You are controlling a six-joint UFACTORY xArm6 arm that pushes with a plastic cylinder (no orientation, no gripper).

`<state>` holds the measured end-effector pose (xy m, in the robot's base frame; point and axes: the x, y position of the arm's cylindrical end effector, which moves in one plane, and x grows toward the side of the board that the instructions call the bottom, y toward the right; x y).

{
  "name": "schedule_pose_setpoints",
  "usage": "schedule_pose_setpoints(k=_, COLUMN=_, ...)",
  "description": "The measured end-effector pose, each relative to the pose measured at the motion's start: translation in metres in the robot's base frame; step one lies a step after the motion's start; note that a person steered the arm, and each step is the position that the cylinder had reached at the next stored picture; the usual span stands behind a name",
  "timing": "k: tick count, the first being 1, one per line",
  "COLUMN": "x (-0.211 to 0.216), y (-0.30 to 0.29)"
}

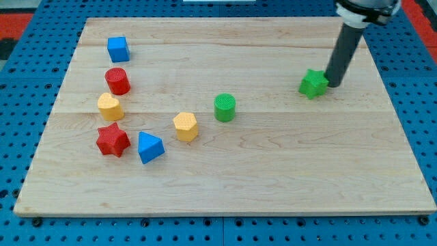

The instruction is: Move yellow hexagon from blue triangle

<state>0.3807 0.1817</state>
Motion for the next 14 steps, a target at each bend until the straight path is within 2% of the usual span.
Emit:
schedule_pose_setpoints(k=1, x=0.000, y=-0.040)
schedule_pose_setpoints(k=2, x=0.007, y=-0.053)
schedule_pose_setpoints(k=3, x=0.058, y=-0.035)
schedule_pose_setpoints(k=4, x=0.156, y=-0.033)
schedule_pose_setpoints(k=5, x=0.201, y=-0.109)
schedule_pose_setpoints(k=6, x=0.186, y=-0.150)
schedule_pose_setpoints(k=7, x=0.143, y=-0.197)
schedule_pose_setpoints(k=8, x=0.147, y=-0.247)
schedule_pose_setpoints(k=9, x=0.156, y=-0.262)
schedule_pose_setpoints(k=10, x=0.134, y=-0.276)
schedule_pose_setpoints(k=11, x=0.136, y=-0.277)
schedule_pose_setpoints(k=12, x=0.168, y=-0.287)
schedule_pose_setpoints(k=14, x=0.158, y=-0.362)
